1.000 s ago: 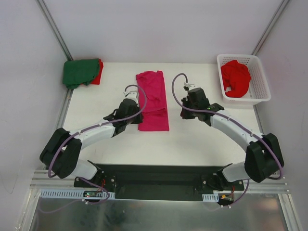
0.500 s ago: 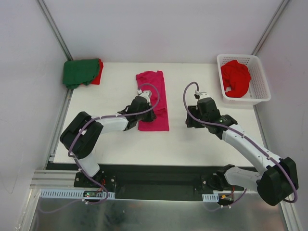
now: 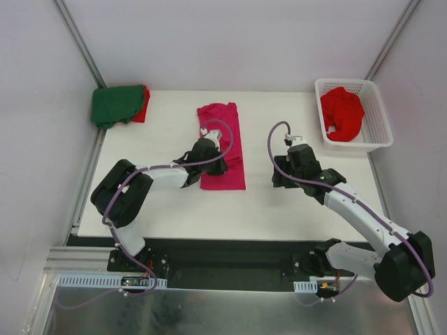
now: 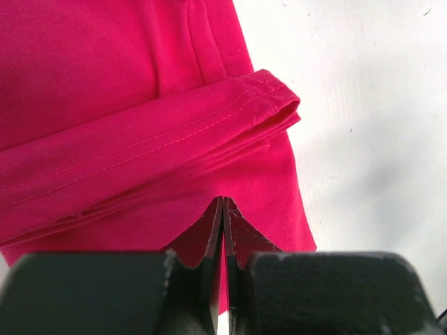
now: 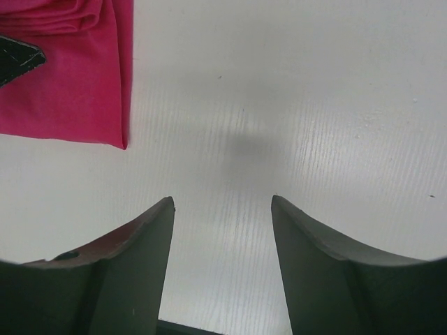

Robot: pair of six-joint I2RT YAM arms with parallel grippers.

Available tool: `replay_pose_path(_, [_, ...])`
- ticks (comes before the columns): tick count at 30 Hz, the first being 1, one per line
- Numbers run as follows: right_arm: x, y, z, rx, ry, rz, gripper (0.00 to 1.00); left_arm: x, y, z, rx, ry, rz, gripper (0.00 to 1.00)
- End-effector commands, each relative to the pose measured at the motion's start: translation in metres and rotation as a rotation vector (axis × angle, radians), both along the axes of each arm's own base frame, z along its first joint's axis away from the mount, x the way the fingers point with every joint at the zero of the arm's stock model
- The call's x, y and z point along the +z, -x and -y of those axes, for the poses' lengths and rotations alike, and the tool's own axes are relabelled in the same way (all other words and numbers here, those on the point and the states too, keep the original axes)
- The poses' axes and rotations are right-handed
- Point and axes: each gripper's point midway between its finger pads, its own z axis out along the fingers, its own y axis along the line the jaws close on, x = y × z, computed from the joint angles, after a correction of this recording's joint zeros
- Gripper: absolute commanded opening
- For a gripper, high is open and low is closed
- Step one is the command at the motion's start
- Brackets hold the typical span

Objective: Fold and stack the t-shirts
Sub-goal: Fold the folded rectangular tshirt in 1/3 of the way

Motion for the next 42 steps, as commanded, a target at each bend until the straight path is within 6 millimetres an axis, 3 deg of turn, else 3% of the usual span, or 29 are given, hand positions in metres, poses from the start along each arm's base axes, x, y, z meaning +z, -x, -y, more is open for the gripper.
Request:
replay_pose_path(1, [0.001,-0.003,0.002,-0.018,0.006,0.015,0.61,0.009,-0.006,0.009,-0.015,0.020,0.029,0.00])
replay_pose_path(8, [-0.002,-0.002,0.004,-0.022,0.014,0.011,0.61,-0.001,-0.009,0.009,-0.010,-0.004,0.021,0.00])
replay_pose_path(15, [-0.003,-0.001,0.006,-0.028,0.019,0.009,0.62,-0.005,-0.024,0.009,-0.001,-0.050,0.044,0.00])
replay_pose_path(26, [-0.008,0.004,0.009,-0.043,0.019,-0.001,0.62,0.013,-0.069,0.007,0.007,-0.094,0.117,0.00])
replay_pose_path(30, [-0.008,0.005,0.011,-0.045,0.023,0.002,0.62,0.016,-0.093,-0.008,0.035,-0.128,0.140,0.00])
replay_pose_path(36, [-0.008,0.007,0.013,-0.046,0.024,0.002,0.62,0.036,-0.129,-0.027,0.057,-0.183,0.209,0.00])
replay_pose_path(38, [-0.008,0.007,0.012,-0.045,0.021,0.002,0.62,0.050,-0.143,-0.035,0.075,-0.198,0.245,0.00])
replay_pose_path(42, [-0.008,0.009,0.012,-0.046,0.013,0.000,0.62,0.090,-0.149,-0.040,0.080,-0.184,0.313,0.00])
